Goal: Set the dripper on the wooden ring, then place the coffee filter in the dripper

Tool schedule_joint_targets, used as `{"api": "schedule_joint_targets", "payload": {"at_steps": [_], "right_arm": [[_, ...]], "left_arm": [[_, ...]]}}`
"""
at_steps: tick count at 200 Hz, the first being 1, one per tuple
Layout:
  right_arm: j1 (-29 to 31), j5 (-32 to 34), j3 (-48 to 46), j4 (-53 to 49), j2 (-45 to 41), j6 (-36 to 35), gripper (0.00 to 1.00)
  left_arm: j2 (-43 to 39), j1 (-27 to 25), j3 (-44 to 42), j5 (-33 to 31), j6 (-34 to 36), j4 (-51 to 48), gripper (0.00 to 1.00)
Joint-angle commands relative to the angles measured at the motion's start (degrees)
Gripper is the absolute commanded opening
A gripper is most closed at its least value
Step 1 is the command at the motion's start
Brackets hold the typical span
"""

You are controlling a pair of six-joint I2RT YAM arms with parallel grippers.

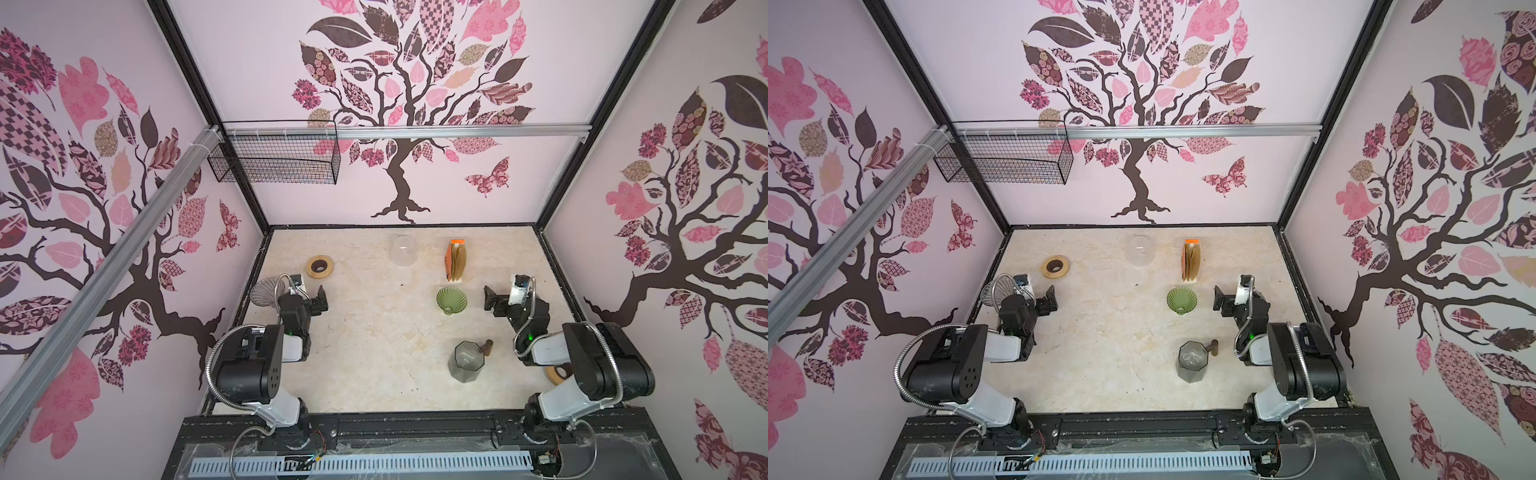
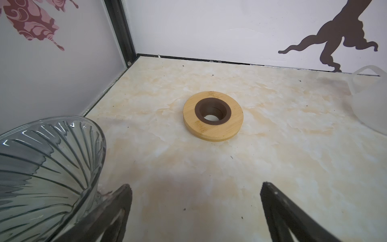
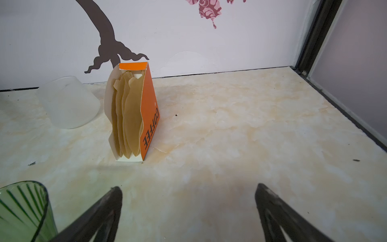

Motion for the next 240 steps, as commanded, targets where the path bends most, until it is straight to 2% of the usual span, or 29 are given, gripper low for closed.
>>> {"api": "schedule_joint_targets", "payload": {"at_steps": [1,28,51,240], "right_arm": [[0.3,-0.3,0.8,0.3,0.1,-1.1,1.00],[0.3,-0.3,0.9,0.3,0.1,-1.0,1.00],[0.3,-0.3,0.8,0.3,0.1,-1.1,1.00],[0.3,-0.3,0.8,0.4,0.2,-1.1,1.00]], "left_arm": [[-0.1,-0.5,1.3,-0.5,0.7,0.9,0.98],[-0.1,-2.9,0.5,-5.4,2.0,2.2,0.98],[-0.1,-3.0,0.6,-5.7,2.0,2.1,0.98],[-0.1,-0.2,1.6,-0.1,0.6,0.3,0.98]]}}
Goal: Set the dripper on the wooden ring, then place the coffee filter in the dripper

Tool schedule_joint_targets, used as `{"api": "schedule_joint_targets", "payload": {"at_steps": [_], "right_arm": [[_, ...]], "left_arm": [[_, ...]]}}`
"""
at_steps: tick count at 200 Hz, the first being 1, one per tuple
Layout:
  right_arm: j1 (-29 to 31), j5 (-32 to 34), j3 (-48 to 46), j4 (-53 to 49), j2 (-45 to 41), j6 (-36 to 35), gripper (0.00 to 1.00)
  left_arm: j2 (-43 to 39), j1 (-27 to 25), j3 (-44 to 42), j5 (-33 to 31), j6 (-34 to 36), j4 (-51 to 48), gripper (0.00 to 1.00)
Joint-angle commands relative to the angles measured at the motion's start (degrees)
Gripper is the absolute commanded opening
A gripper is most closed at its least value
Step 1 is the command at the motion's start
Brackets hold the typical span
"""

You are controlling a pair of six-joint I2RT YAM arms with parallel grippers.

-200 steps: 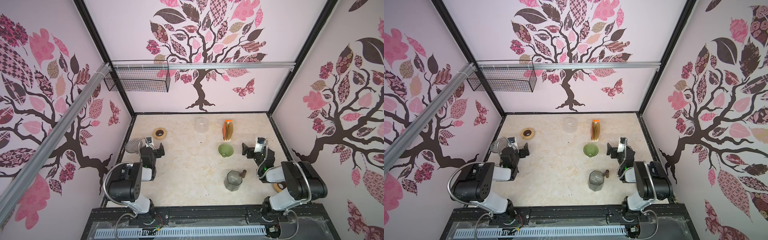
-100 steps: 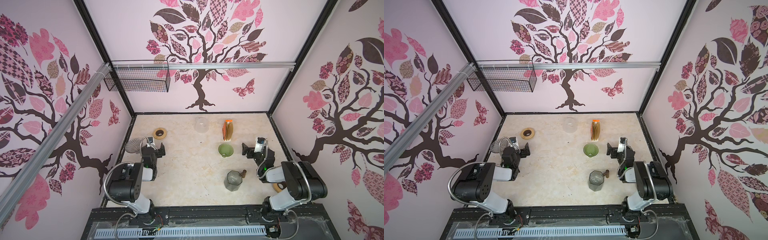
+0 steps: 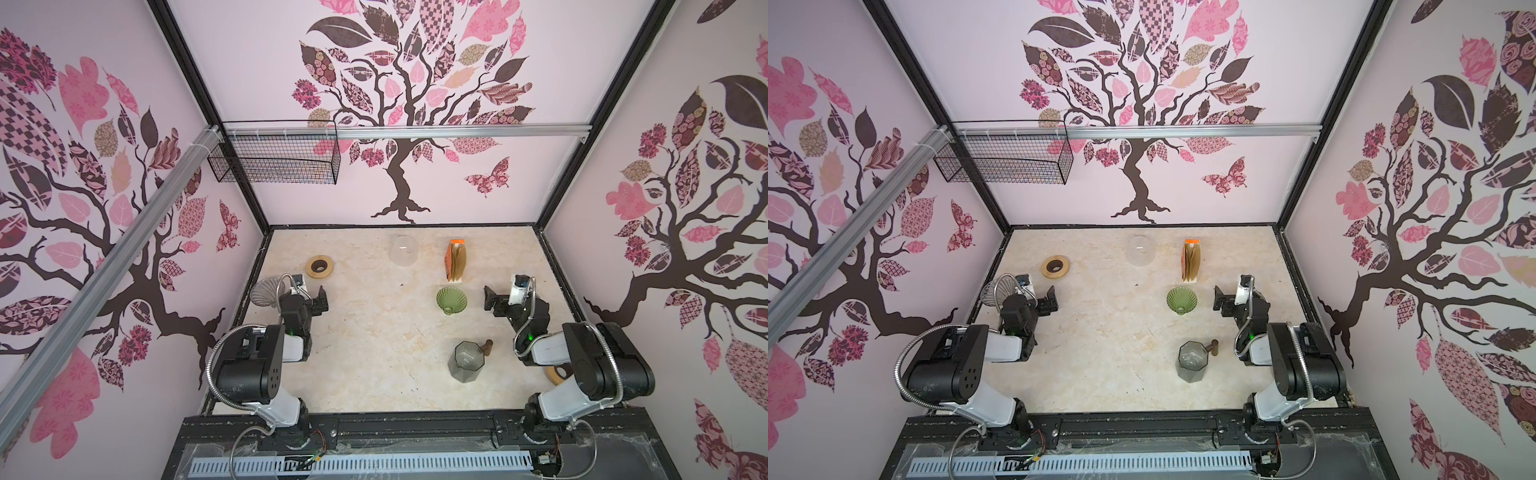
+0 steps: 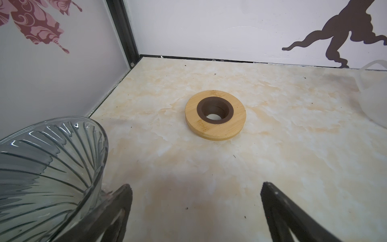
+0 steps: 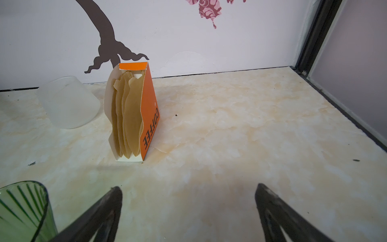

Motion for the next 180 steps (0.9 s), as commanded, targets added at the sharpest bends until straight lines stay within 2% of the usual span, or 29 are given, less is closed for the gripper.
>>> {"api": "schedule_joint_targets", "payload": {"at_steps": [1,37,64,90,102,118,126,139,148,162,180], "right_arm": [[0.3,-0.2,0.8,0.4,0.2,-1.0,1.00],[0.3,-0.2,0.8,0.4,0.2,-1.0,1.00],[0.3,1.6,0.4,1.9,-0.6,-0.3,1.00],[0.3,0.3,5.5,-13.4,-7.5,-0.7,1.00],[0.4,0.5,7.4,-17.9,-10.5,-0.6,1.00],[0.4,5.5,8.9,-20.0,-14.9,4.2,1.00],[0.4,10.2,10.4,-22.1,-17.1,8.2,1.00],[0.5,16.8,14.5,-29.3,-19.6,14.7,1.00],[0.4,19.4,19.0,-36.7,-20.7,18.5,1.00],[0.4,21.4,26.3,-47.7,-21.5,23.5,1.00],[0.3,24.5,33.9,-62.0,-21.6,32.0,1.00]], "left_arm": [[-0.1,0.3,1.5,1.3,-0.5,0.4,0.98],[-1.5,1.1,1.5,3.1,-0.7,-1.9,0.98],[-2.3,1.1,2.2,2.1,-1.1,-3.7,0.98],[-5.2,1.1,3.2,0.7,-1.5,-7.1,0.98],[-7.2,1.0,3.9,-1.8,-2.7,-10.0,0.98],[-10.0,0.9,6.0,-6.8,-5.6,-18.3,0.98],[-11.6,0.5,8.2,-9.2,-5.7,-24.6,0.98],[-13.3,-1.7,12.2,-16.7,-6.1,-34.9,0.98],[-14.2,-2.9,12.4,-19.6,-6.6,-34.9,0.98],[-16.9,-3.6,12.1,-19.8,-9.5,-35.2,0.98],[-19.5,-3.6,12.9,-22.8,-18.0,-37.6,0.98]]}}
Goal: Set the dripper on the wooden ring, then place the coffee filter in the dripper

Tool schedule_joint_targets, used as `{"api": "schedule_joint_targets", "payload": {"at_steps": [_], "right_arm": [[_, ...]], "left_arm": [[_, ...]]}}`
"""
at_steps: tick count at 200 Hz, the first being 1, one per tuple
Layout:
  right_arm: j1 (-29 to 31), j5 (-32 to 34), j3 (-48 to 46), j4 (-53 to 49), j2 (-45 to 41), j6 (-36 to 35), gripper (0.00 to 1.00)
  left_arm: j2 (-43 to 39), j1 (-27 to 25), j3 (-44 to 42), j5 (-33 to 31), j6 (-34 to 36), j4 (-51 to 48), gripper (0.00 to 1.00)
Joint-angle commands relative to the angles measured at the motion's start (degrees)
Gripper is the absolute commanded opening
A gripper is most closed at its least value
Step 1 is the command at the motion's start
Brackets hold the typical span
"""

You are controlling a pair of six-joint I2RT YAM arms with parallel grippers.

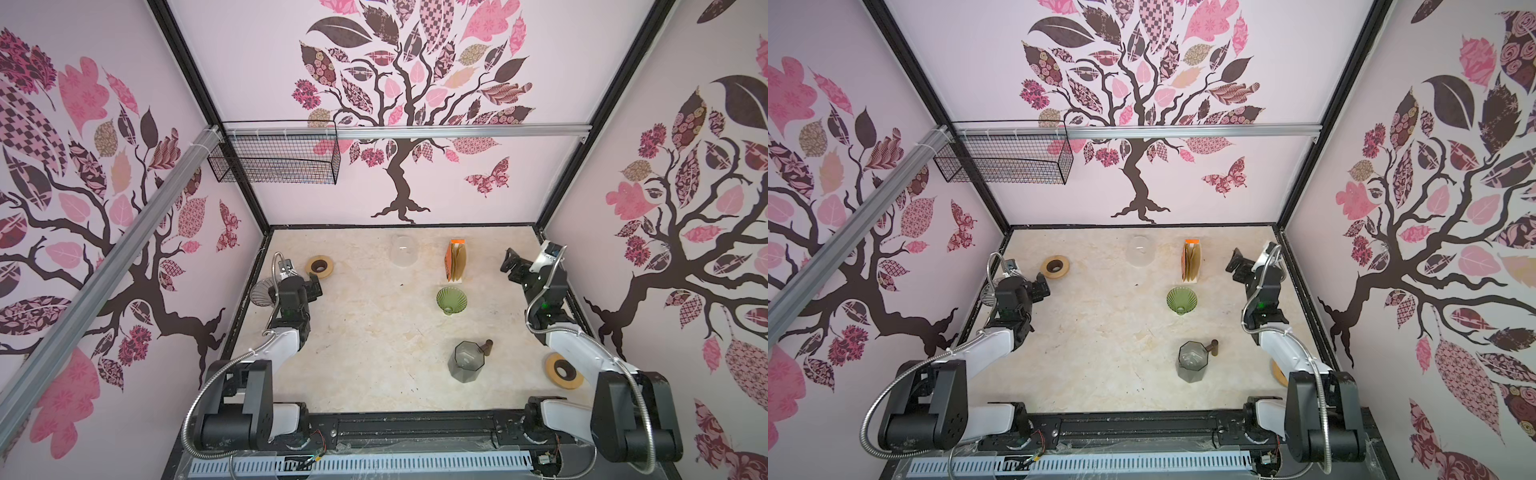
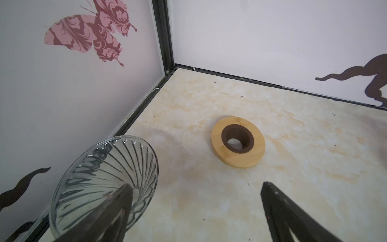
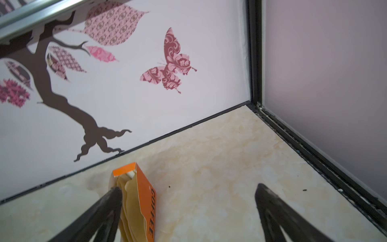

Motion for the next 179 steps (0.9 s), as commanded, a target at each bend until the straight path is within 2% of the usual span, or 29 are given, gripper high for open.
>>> {"api": "schedule_joint_targets", "payload": {"at_steps": [1,11,25,42,54,70,83,107,129,146,179], "right_arm": [[0.3,8.5,10.2,-23.9,-2.1,14.8,1.00],[-0.4,6.8,12.8,-28.0,-2.6,16.6,1.00],[-1.0,1.4,14.5,-27.9,-3.7,16.1,1.00],[-1.1,0.6,15.6,-29.9,-5.2,20.4,1.00],[-1.1,-0.1,17.8,-35.3,-6.1,23.1,1.00],[-1.0,-4.6,21.9,-44.9,-6.5,26.0,1.00],[-1.1,-8.4,24.1,-52.3,-6.7,27.7,1.00],[-1.0,-15.1,22.5,-61.8,-10.1,27.8,1.00],[-0.9,-17.3,19.5,-68.6,-14.8,24.9,1.00],[3.0,-15.2,17.8,-72.2,-17.5,23.5,1.00],[6.0,-20.6,12.7,-73.7,-21.3,22.4,1.00]], "left_arm": [[-3.2,0.0,2.3,-7.8,-10.8,-7.7,0.98],[-4.1,0.3,3.2,-10.2,-16.0,-10.5,0.98],[-4.8,1.8,5.7,-11.1,-24.6,-18.5,0.98],[-4.6,5.1,9.6,-5.1,-32.9,-27.3,0.98],[-3.7,5.9,12.2,-0.6,-32.7,-31.2,0.98],[-4.4,4.2,13.5,-2.0,-32.1,-32.6,0.98],[-4.8,4.4,14.1,-1.4,-34.8,-33.8,0.98],[-5.1,4.5,14.8,2.8,-38.4,-34.4,0.98],[-5.5,4.4,15.1,6.7,-41.7,-34.7,0.98],[-4.9,4.1,15.5,11.6,-43.2,-35.9,0.98],[-3.2,-0.8,16.5,15.3,-45.4,-39.4,0.98]]}}
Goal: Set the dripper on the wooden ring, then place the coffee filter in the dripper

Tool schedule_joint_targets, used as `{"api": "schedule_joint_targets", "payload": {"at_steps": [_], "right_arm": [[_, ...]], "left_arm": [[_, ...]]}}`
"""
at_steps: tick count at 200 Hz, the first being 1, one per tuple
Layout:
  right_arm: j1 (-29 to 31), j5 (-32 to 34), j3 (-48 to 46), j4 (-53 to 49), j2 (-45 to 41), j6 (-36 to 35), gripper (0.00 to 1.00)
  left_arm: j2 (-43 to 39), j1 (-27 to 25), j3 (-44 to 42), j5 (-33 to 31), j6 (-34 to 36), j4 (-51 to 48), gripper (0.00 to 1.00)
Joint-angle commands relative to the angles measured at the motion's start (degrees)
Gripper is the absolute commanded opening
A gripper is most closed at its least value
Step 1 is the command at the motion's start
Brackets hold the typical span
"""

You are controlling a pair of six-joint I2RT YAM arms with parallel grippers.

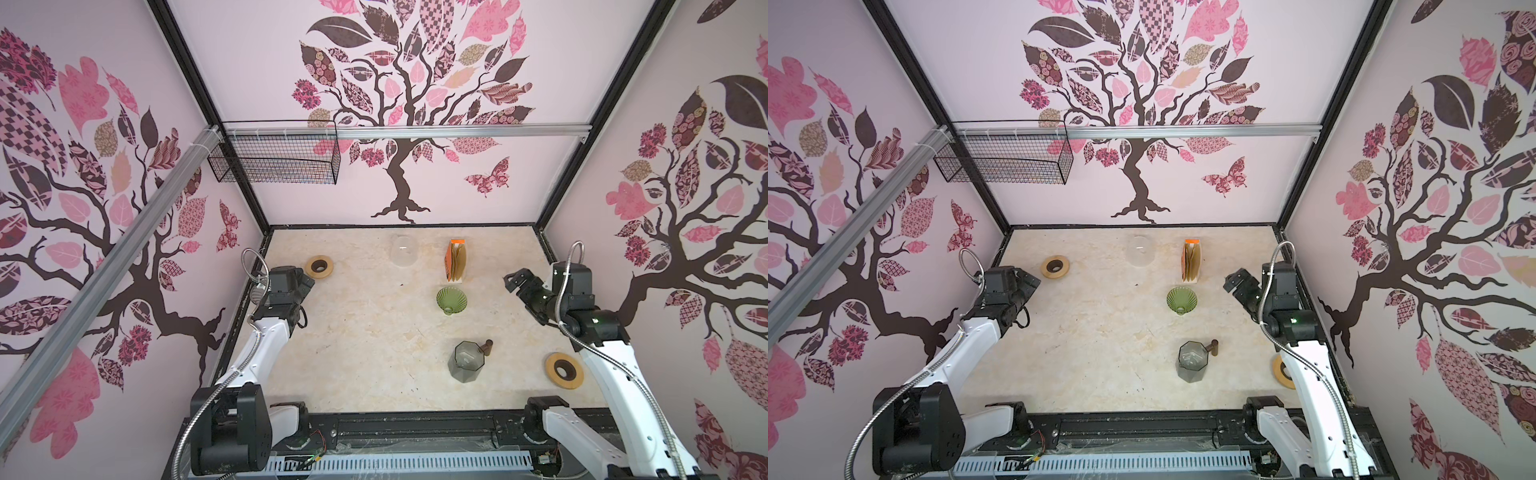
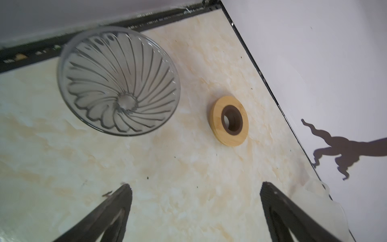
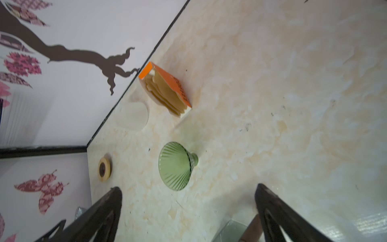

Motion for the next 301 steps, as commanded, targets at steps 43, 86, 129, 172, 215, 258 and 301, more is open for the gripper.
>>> {"api": "schedule_joint_targets", "payload": {"at_steps": [43,86,129,172,215,258,301], "right_arm": [[3.2,-8.0,-1.1,-10.1,-2.1,-5.0,1.00],[4.5,-10.4,5.0,-15.3,0.0,-8.2,1.00],[6.0,-11.3,13.3,-18.7,4.7,-10.0,1.00],[7.9,-10.6,17.5,-21.2,7.1,-11.4,1.00],[9.5,-7.4,18.6,-22.6,9.4,-13.7,1.00],[10.9,-6.8,19.7,-22.7,11.9,-14.7,1.00],[11.4,-6.8,19.2,-22.3,12.9,-15.2,1.00]], "left_arm": [[2.1,-11.6,4.4,7.0,-1.9,-5.7,0.98],[10.0,-22.4,13.9,1.5,10.8,-7.0,0.98],[26.0,-27.5,29.9,0.1,25.3,-6.8,0.98],[36.6,-28.1,41.2,0.3,33.8,-5.0,0.98],[44.7,-28.3,48.1,5.3,37.7,-1.7,0.98],[51.5,-28.9,55.8,6.8,38.1,-1.2,0.98],[57.5,-30.2,63.4,4.0,36.7,-2.5,0.98]]}}
